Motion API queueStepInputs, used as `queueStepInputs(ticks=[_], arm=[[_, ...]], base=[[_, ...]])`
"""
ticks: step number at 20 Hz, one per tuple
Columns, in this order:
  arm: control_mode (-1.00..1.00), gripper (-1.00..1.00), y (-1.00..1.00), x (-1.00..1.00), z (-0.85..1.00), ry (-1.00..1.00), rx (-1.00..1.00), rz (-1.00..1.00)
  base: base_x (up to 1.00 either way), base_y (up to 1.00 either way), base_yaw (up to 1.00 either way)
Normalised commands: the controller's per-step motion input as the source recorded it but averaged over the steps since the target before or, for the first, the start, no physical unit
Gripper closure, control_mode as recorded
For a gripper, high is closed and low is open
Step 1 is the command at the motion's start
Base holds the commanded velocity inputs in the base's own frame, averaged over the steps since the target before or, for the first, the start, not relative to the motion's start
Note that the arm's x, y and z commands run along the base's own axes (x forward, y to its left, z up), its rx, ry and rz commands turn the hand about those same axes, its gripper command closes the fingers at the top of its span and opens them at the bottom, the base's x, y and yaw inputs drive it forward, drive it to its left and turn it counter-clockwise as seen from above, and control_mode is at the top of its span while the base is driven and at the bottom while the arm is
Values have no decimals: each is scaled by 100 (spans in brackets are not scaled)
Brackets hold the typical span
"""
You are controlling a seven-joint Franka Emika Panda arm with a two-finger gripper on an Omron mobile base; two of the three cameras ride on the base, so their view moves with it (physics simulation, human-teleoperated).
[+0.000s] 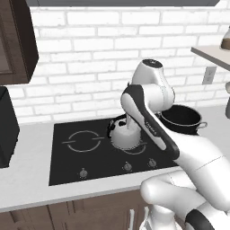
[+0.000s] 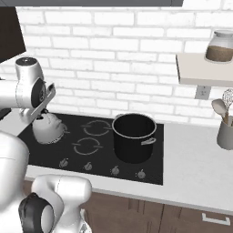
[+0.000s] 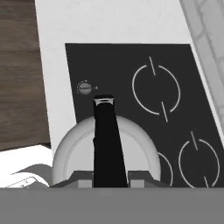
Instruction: Pick the kettle from the counter and place it on a stove burner. Then turn the burner on.
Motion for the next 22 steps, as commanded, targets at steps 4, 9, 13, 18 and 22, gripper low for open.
queueStepInputs(ticks=[4, 9, 13, 18, 22], arm=[[-100, 100, 46, 45, -23, 1, -4, 9], [-100, 100, 46, 66, -22, 4, -2, 5], [-100, 100, 41, 62, -14, 10, -1, 3], [-100, 100, 41, 38, -17, 8, -2, 0], [-100, 100, 30, 24, -32, 5, 0, 0]], base=[[0, 0, 0], [0, 0, 0], [0, 0, 0], [0, 0, 0], [0, 0, 0]])
